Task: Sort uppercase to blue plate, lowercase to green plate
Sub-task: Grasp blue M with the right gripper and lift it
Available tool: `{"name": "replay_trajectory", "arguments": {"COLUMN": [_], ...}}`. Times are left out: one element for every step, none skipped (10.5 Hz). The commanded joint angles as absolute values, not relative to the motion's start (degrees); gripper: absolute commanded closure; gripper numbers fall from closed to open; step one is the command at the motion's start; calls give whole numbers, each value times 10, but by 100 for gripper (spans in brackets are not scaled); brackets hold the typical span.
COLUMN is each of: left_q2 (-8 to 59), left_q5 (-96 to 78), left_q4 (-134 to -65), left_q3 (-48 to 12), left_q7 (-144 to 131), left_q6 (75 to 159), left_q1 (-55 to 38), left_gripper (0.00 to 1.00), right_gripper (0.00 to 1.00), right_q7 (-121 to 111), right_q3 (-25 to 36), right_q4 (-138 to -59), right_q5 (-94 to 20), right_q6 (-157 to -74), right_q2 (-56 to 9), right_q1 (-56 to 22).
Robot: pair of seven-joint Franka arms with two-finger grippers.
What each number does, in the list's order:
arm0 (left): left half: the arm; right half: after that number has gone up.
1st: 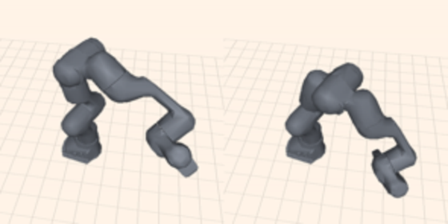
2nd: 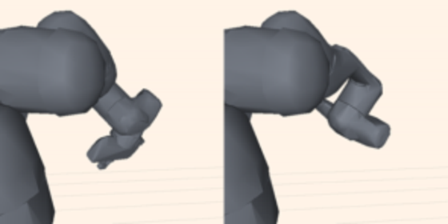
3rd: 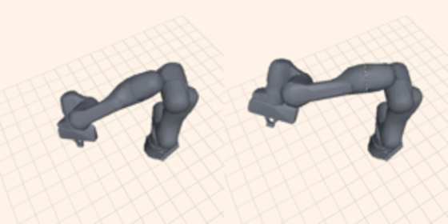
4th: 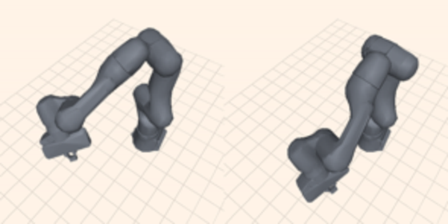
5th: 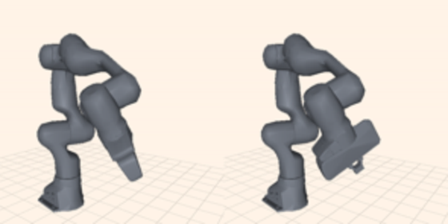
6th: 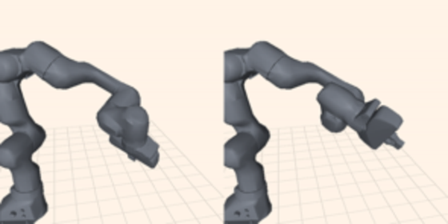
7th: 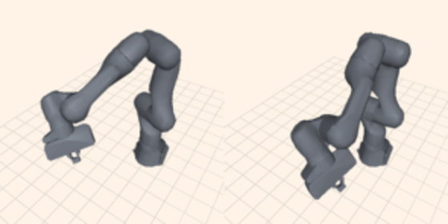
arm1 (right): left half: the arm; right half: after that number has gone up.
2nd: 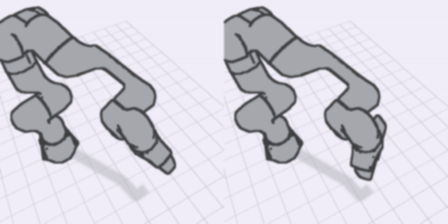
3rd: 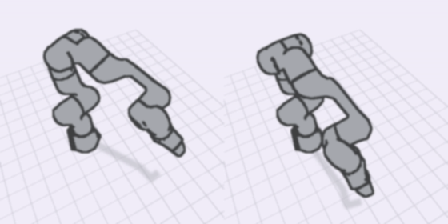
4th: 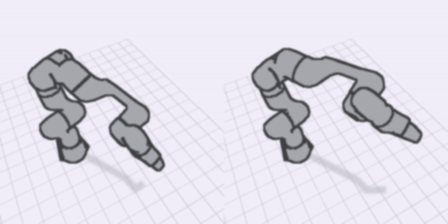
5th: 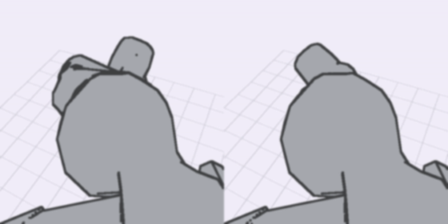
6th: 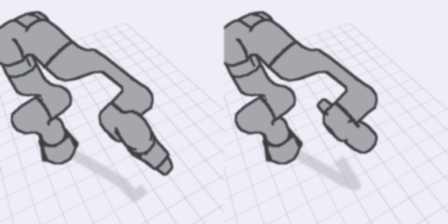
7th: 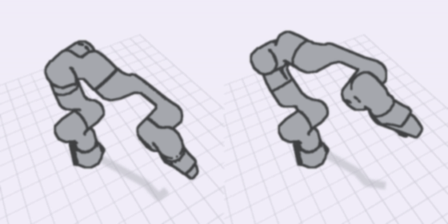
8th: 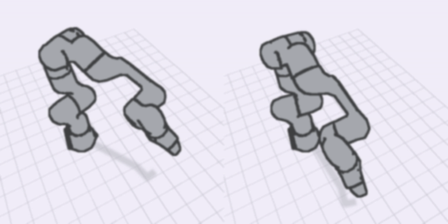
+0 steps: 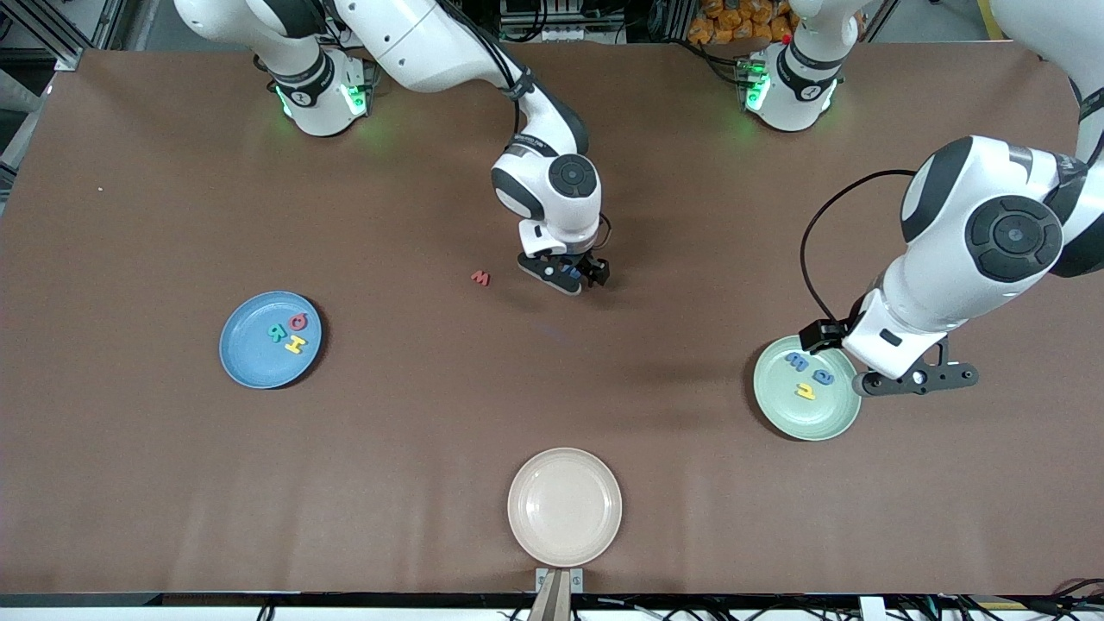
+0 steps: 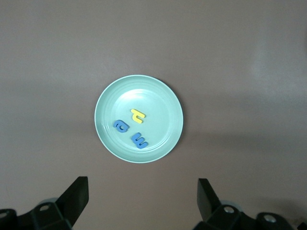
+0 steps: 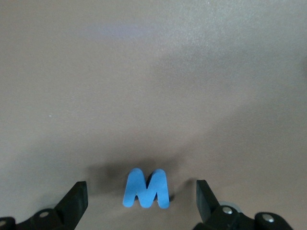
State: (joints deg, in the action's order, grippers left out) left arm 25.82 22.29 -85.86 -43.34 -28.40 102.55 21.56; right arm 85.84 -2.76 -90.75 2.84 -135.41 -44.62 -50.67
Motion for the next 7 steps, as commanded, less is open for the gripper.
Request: {"name": "replay_trajectory", "arguments": {"left_q2": [245, 245, 245, 245, 246, 246, 247], "left_q5": [208, 208, 208, 208, 208, 208, 208], "left_q4": [-853, -853, -853, -853, -853, -853, -853], "left_q3": [-437, -438, -447, -448, -454, -460, -461], "left_q7": [-270, -270, -271, -270, -269, -270, -269], "left_q6": [1019, 1019, 1019, 1019, 1019, 1019, 1019], "left_q1": [221, 220, 221, 220, 220, 218, 213], "left_gripper": [0, 0, 0, 0, 0, 0, 0], "right_gripper": [3, 12, 29, 42, 55, 64, 68], "right_q7": [875, 874, 874, 874, 871, 874, 874], "right_q3": [-23, -23, -23, -24, -24, -24, -24], "right_q4": [-896, -896, -896, -895, -890, -889, -893], "right_q5": [43, 42, 42, 41, 40, 40, 41], "right_q6": [-1355, -1355, -1355, -1354, -1354, -1354, -1354], "right_q2": [-459, -460, -459, -459, -458, -459, -460], "right_q1": [-513, -512, -512, -509, -500, -503, -508]}}
